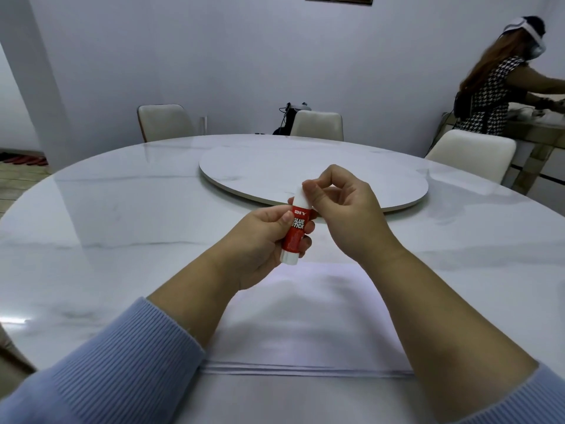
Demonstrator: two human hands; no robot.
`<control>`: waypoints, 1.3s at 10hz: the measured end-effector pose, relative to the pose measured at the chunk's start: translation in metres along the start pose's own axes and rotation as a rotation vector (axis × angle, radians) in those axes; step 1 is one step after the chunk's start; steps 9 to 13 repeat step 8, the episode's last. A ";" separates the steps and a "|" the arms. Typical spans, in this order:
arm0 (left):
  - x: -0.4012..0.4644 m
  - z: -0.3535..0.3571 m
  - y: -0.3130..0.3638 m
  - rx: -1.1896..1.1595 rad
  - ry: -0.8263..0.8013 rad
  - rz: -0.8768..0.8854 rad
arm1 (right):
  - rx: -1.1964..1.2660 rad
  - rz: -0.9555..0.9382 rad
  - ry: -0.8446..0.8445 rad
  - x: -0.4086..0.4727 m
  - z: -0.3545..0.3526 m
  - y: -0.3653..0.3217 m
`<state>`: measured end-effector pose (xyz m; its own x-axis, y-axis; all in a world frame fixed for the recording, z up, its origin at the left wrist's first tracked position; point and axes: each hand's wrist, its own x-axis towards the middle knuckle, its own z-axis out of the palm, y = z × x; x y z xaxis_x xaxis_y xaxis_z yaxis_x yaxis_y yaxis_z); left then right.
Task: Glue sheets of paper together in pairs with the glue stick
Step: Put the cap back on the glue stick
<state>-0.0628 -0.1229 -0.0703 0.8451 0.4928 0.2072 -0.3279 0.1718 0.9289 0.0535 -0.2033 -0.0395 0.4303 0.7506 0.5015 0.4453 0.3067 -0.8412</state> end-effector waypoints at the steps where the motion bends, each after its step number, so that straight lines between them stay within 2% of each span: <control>1: 0.002 -0.003 -0.002 0.024 0.010 0.012 | -0.038 -0.016 -0.012 0.002 0.001 0.006; 2: 0.008 -0.004 -0.005 0.117 0.060 0.050 | -0.044 -0.073 -0.012 0.000 -0.010 0.011; 3: 0.016 -0.004 -0.008 0.343 0.162 0.092 | -0.043 -0.109 0.056 -0.002 -0.024 0.016; 4: 0.022 -0.008 -0.014 0.434 0.268 0.084 | -0.052 -0.078 0.165 -0.001 -0.033 0.022; 6: 0.026 -0.017 -0.021 0.635 0.349 0.042 | -0.085 -0.035 0.201 0.003 -0.035 0.032; 8: 0.027 -0.018 -0.023 0.728 0.342 0.050 | -0.095 0.009 0.242 0.001 -0.038 0.039; 13: 0.027 -0.018 -0.023 0.728 0.342 0.050 | -0.095 0.009 0.242 0.001 -0.038 0.039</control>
